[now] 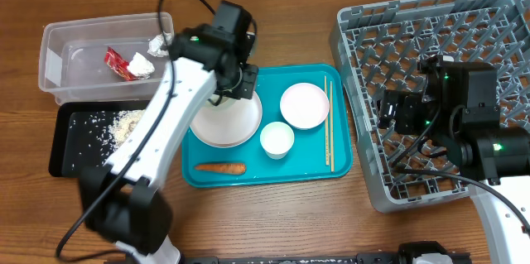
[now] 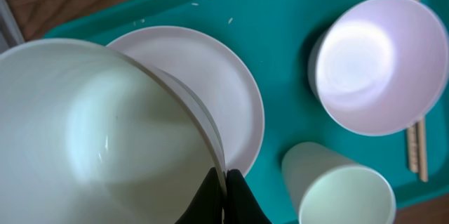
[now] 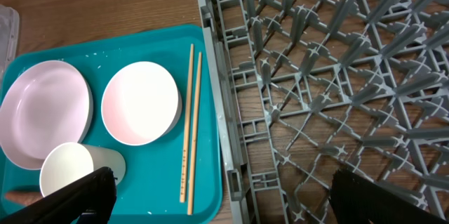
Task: Sort waste into correct bins and load items into the dishwasher
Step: 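Carry the bowl right and set it on the white plate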
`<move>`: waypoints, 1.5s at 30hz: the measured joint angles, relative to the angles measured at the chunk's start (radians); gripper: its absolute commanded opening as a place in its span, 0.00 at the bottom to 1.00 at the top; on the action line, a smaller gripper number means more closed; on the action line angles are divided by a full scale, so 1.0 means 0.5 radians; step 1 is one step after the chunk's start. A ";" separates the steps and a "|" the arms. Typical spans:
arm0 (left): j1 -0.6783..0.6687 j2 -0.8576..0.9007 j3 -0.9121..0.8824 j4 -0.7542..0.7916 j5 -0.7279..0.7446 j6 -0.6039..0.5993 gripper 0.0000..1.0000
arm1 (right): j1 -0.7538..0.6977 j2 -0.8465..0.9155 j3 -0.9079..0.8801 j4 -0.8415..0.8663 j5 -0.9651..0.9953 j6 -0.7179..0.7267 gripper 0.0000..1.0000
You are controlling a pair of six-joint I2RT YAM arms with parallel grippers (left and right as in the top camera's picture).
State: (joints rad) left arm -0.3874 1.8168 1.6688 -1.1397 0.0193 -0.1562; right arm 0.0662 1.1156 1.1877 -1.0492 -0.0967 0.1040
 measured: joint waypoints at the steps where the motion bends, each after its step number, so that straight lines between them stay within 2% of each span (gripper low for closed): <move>1: -0.010 0.043 -0.001 0.015 -0.021 -0.008 0.04 | 0.000 0.000 0.000 0.001 0.001 0.000 1.00; 7: -0.016 0.311 -0.004 0.040 -0.076 -0.064 0.04 | 0.000 0.000 0.000 0.001 0.001 0.001 1.00; 14: -0.016 0.483 -0.006 0.101 0.022 -0.080 0.04 | 0.000 0.000 0.000 0.001 0.000 0.002 1.00; 16: -0.016 0.529 -0.006 0.117 0.066 -0.089 0.10 | 0.000 0.000 0.000 0.002 0.001 0.002 1.00; 18: -0.016 0.540 -0.006 0.127 0.093 -0.098 0.23 | 0.000 0.000 0.000 0.002 0.001 0.002 1.00; 24: -0.016 0.541 0.008 0.026 0.173 -0.108 0.38 | 0.000 0.000 0.000 0.000 0.000 0.001 1.00; 31: -0.016 0.521 0.143 -0.100 0.254 -0.100 0.35 | 0.000 0.000 0.000 0.002 0.001 0.001 1.00; 36: -0.017 0.388 0.145 -0.153 0.321 -0.094 0.41 | 0.000 0.000 0.000 0.001 0.000 0.001 1.00; 45: -0.087 0.230 0.156 -0.352 0.429 -0.018 0.42 | 0.000 0.000 0.000 0.001 0.001 0.000 1.00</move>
State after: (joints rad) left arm -0.4309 1.9320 1.7470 -1.3155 0.2337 -0.1650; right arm 0.0662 1.1156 1.1877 -1.0489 -0.0963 0.1040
